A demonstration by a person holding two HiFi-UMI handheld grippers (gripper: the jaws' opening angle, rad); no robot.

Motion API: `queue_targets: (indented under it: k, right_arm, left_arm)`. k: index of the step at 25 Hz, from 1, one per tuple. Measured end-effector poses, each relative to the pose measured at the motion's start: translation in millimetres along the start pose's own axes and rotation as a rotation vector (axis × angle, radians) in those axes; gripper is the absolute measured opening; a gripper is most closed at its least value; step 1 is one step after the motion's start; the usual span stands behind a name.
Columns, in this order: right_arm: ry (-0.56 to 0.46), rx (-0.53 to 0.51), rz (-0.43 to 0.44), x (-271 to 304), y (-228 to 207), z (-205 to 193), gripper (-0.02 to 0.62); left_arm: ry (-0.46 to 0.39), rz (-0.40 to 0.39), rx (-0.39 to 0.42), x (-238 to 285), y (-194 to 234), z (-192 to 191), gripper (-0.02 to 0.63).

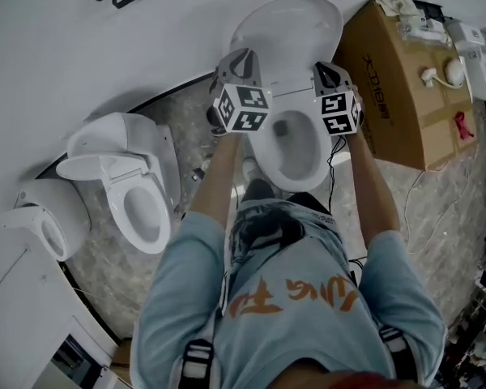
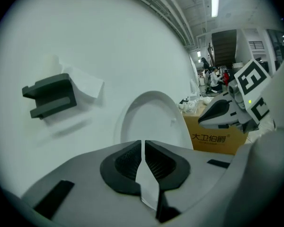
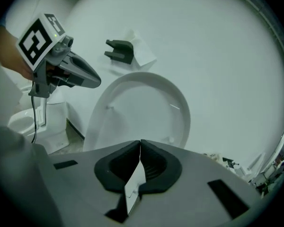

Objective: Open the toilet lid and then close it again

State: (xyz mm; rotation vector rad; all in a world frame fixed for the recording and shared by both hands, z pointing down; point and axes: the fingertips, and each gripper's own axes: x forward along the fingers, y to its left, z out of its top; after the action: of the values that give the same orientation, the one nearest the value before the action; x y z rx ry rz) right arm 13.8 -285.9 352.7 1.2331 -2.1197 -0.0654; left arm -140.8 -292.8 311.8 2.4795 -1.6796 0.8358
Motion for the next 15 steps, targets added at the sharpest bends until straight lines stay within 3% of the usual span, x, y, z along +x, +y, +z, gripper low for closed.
queue_targets:
  k: [5,9,12,15]
  right_arm:
    - [-0.091,-0.003,-0.072,9,-35,69,0.037]
    - [-0.093,-0.125,-0.092,20,-47,108,0.081]
    - [-0.076,-0.195,-0.112,28,-60,127,0.122]
    - [-0.046,-0.295,-0.133,40,-74,143,0.155]
  left_arm:
    - [-0.060,0.014,0.043,5,30,44,0.048]
    - [-0.072,-0.014,0.121,17,41,69,0.052]
    - [-0.047,-0.044,0.192,31,42,79,0.164]
    - [-0.012,-0.075,0.238,52,44,83,0.190]
